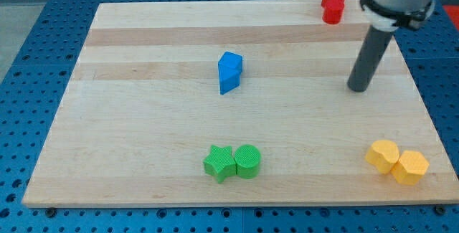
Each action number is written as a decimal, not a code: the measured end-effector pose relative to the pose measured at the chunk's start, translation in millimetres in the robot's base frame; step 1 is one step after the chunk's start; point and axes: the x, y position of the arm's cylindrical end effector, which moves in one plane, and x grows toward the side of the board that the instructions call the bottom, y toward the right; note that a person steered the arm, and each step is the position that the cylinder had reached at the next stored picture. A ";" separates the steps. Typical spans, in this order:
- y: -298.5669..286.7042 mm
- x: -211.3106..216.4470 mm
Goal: Place your hand at the left of the green star
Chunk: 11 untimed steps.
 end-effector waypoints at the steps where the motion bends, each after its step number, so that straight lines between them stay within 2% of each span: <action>1: -41.4 15.0; 4: -186.5 24.6; 6: -312.6 68.5; 7: -323.7 103.4; 8: -307.7 129.9; 9: -288.1 143.3; 11: -236.3 143.3</action>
